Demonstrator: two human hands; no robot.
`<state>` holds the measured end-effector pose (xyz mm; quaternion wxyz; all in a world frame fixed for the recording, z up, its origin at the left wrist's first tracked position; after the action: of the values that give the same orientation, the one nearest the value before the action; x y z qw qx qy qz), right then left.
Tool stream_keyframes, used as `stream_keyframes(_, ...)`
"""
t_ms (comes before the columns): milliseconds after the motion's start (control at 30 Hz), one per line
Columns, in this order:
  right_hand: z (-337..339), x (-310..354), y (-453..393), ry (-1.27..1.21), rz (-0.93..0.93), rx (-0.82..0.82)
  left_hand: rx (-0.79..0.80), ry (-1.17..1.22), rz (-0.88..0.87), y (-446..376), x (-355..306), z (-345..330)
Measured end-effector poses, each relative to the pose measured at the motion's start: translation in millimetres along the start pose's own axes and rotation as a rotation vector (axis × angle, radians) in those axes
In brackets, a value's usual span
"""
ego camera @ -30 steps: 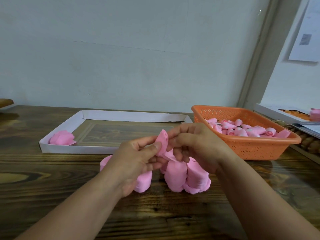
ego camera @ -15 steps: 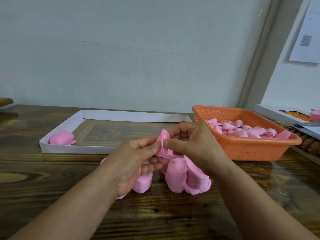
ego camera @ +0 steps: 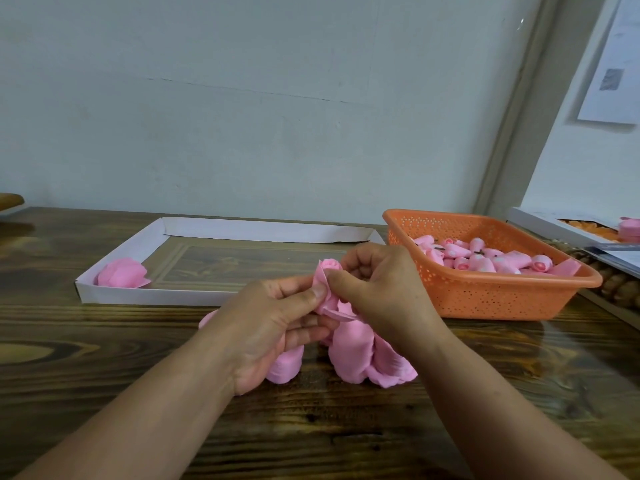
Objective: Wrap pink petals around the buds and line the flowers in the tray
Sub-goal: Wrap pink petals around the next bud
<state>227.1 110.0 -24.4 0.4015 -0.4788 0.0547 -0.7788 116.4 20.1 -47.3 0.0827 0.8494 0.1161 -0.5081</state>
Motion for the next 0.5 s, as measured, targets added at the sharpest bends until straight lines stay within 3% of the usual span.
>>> stream_keyframes(300, 7.6, 0.9, 1.8, -0.174, -0.029, 0.121, -0.051, 0.008, 0.007, -2.5, -0.4, 2.5)
stream_keyframes(500, 6.6, 3.2, 2.3, -0.144, -0.029, 0.145, -0.047, -0.024, -0.013, -0.8, -0.3, 2.3)
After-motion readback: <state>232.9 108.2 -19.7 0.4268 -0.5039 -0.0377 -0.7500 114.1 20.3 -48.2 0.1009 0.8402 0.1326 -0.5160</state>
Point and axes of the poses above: each hand's wrist, its own y-axis away from the middle knuckle, its own z-axis out of the back of the hand, x = y × z, the point moved 1 cm from there along -y, towards the middle knuckle, and after that the axes turned 12 degrees about y, right-handed, at the moved point
